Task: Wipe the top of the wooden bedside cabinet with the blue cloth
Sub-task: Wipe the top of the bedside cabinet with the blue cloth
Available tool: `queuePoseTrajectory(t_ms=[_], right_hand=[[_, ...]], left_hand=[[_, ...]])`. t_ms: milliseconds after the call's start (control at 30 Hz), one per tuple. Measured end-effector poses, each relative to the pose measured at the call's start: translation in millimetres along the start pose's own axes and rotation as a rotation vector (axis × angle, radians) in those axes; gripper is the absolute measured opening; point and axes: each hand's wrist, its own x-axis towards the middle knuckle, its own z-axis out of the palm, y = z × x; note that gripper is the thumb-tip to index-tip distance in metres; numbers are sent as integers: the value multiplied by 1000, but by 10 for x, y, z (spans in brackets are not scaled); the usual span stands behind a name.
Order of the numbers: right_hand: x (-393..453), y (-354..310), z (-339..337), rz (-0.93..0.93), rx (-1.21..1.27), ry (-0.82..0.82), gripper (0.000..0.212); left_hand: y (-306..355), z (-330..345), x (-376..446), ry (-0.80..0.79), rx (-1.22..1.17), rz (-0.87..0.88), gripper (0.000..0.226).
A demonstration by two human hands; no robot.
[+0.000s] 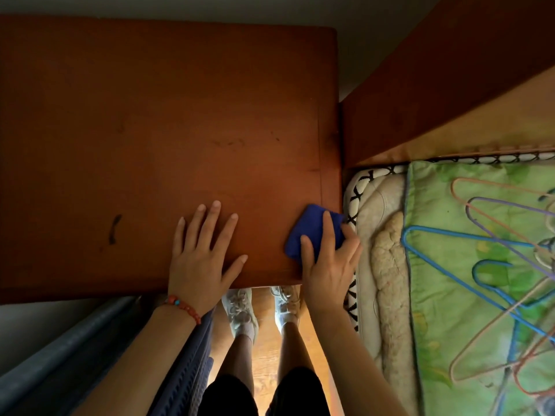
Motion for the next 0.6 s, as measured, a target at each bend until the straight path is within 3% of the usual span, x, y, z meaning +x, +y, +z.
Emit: queuePoseTrajectory(t_ms=[167,367,600], right_hand=[[-258,99,-76,-29,-39,16,43],[575,-105,126,27,-86,112,41],[115,-74,28,28,0,40,31]], left_hand=[[-16,27,-1,22,15,18,64],[-24,59,6,15,26,19,64],[-78,-65,214,1,7,50,65]])
